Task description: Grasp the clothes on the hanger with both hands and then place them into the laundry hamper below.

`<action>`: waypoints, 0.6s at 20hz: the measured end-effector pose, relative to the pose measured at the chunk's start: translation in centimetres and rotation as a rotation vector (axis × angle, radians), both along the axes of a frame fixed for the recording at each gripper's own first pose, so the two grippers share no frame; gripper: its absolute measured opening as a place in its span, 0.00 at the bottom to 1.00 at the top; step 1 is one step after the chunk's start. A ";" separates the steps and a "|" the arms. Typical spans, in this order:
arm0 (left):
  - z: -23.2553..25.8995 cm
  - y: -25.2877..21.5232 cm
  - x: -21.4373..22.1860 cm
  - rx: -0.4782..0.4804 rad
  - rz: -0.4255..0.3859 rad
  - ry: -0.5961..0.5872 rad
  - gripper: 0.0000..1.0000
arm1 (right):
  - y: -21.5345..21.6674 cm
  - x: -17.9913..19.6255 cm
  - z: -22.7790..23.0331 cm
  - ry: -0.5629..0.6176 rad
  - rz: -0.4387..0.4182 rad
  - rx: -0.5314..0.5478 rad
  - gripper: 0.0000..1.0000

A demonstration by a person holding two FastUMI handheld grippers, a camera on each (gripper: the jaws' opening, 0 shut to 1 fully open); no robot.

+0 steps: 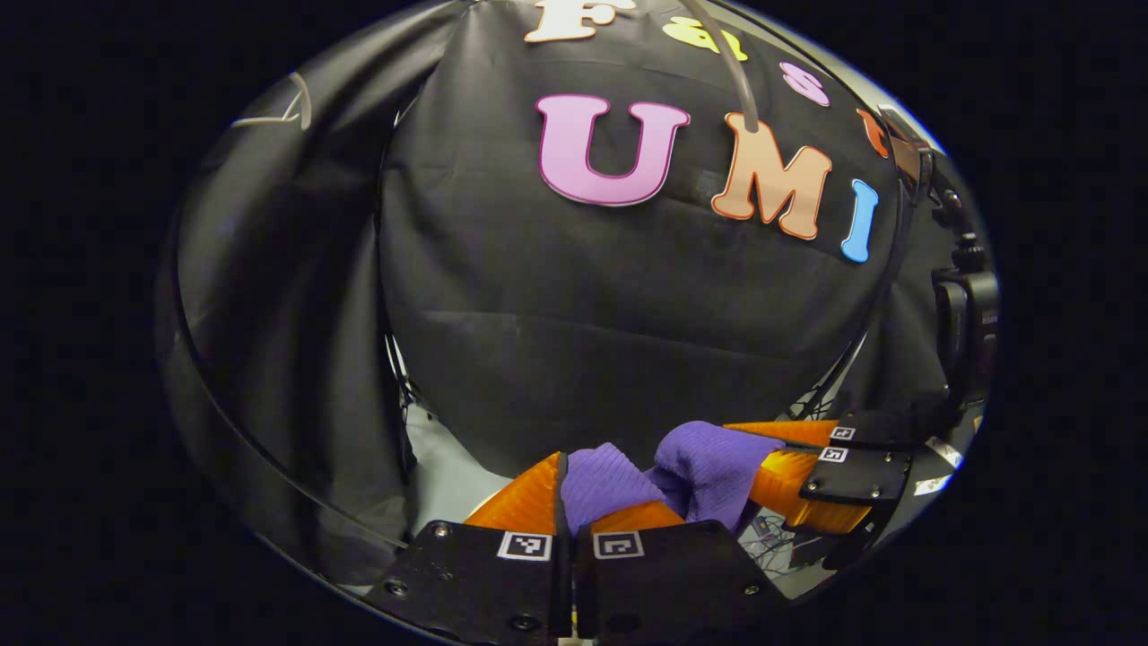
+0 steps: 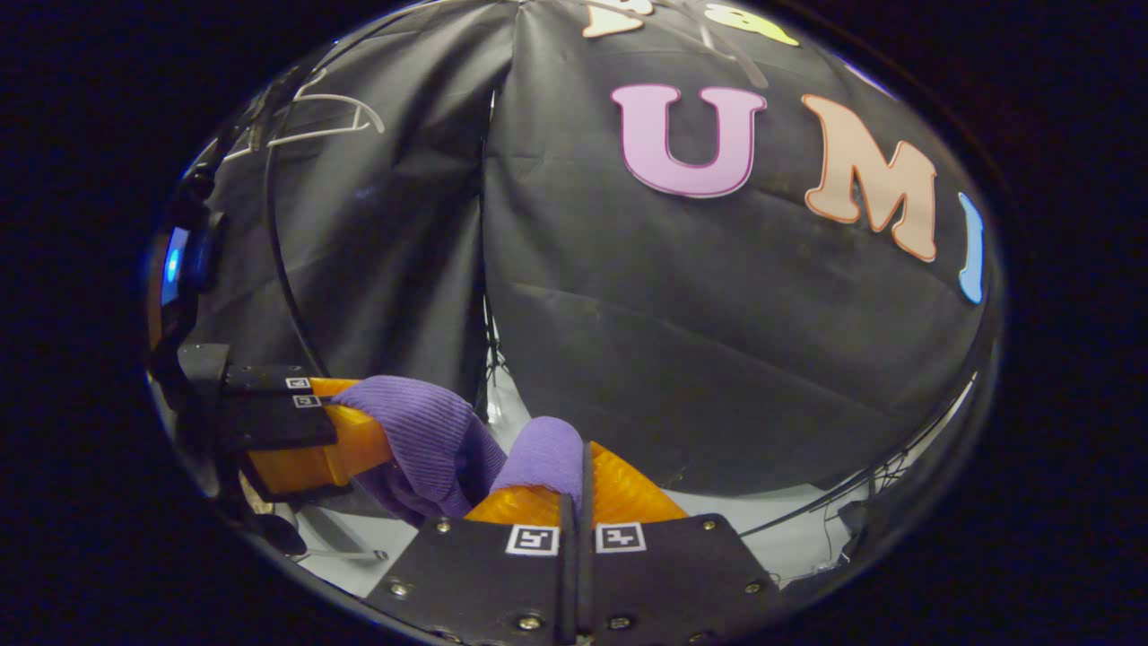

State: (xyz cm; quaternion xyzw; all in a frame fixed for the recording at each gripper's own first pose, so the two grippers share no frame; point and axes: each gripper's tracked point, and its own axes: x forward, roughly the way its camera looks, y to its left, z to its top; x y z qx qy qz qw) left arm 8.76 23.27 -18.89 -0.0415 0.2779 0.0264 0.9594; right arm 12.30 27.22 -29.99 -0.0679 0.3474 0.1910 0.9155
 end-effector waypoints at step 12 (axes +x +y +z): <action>-7.7 0.3 -2.5 -0.083 0.034 0.228 0.03 | -0.5 -3.3 -6.6 0.191 -0.002 -0.050 0.01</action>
